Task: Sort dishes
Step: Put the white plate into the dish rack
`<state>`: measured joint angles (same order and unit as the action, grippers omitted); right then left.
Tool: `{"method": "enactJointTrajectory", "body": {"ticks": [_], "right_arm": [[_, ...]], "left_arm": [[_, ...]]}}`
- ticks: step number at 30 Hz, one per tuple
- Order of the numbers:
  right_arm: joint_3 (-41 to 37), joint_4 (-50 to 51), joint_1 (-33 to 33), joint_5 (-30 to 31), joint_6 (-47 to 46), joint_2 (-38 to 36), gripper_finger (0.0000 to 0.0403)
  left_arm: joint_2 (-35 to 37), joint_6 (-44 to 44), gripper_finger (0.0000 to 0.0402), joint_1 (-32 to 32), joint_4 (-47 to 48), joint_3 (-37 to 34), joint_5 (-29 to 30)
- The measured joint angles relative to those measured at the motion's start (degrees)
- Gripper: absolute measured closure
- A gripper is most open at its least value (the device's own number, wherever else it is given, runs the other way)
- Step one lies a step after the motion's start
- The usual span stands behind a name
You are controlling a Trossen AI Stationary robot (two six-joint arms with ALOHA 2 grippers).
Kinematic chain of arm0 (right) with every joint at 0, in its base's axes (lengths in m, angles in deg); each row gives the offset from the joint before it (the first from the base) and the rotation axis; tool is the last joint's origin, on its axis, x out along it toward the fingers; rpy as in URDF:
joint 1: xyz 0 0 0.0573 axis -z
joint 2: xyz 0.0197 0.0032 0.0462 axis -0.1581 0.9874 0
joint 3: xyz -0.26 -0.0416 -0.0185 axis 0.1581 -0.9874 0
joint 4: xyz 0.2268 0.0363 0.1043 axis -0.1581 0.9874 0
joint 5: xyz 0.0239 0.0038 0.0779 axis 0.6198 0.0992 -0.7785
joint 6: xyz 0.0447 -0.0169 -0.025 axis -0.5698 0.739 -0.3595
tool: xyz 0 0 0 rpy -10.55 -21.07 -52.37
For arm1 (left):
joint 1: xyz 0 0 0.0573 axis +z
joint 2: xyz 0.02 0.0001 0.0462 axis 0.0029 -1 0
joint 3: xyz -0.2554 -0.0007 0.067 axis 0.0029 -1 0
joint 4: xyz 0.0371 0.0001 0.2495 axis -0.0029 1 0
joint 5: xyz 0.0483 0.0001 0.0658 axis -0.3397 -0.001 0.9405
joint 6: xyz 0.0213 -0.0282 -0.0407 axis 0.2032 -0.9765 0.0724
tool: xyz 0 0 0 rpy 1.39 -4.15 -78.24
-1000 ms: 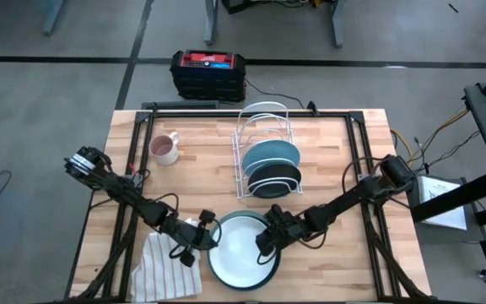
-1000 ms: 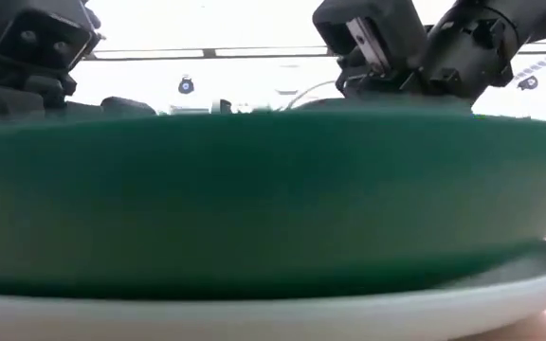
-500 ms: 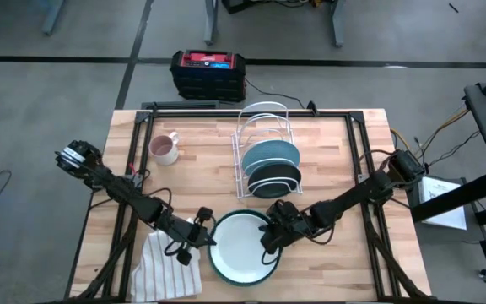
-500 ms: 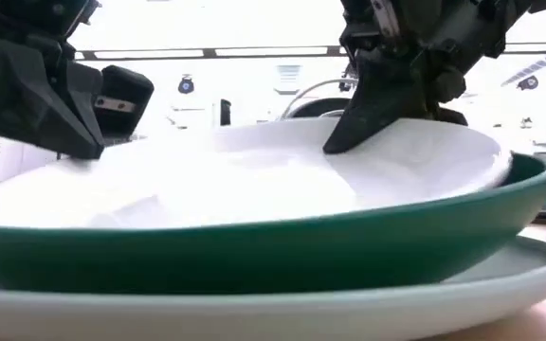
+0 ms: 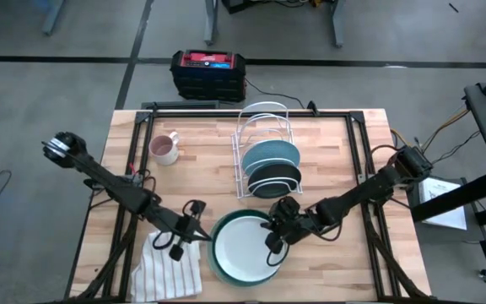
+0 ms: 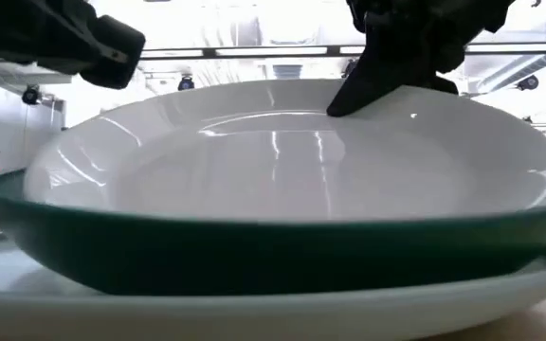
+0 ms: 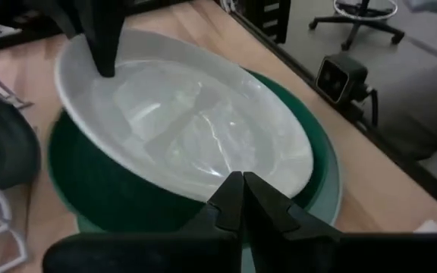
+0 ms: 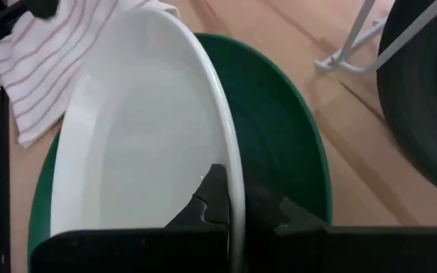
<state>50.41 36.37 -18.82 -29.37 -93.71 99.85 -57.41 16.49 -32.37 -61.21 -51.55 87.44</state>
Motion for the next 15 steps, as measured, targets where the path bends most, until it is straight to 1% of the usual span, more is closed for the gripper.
{"method": "enactJointTrajectory", "body": {"ticks": [2,5,8,12,15], "right_arm": [[-0.02,-0.08,-0.27,-0.02,0.38,-0.47,0.0401],[-0.02,-0.73,-1.65,4.59,3.05,-0.69,0.0401],[0.00,-1.36,-2.59,6.61,6.75,-0.78,0.0401],[0.00,-1.14,-2.63,7.74,6.68,-0.94,0.0401],[0.00,-0.77,-2.90,10.18,7.30,-1.93,0.0401]], "left_arm": [[1.77,-0.58,0.0401,0.00,1.74,0.04,0.03],[3.46,-0.98,0.0401,0.00,3.60,0.07,0.21],[4.21,-1.00,0.0401,0.00,4.33,0.09,0.26],[4.53,-0.83,0.0401,-0.03,4.48,0.09,0.31],[5.18,-0.69,0.0401,-0.03,4.50,0.09,0.31]]}}
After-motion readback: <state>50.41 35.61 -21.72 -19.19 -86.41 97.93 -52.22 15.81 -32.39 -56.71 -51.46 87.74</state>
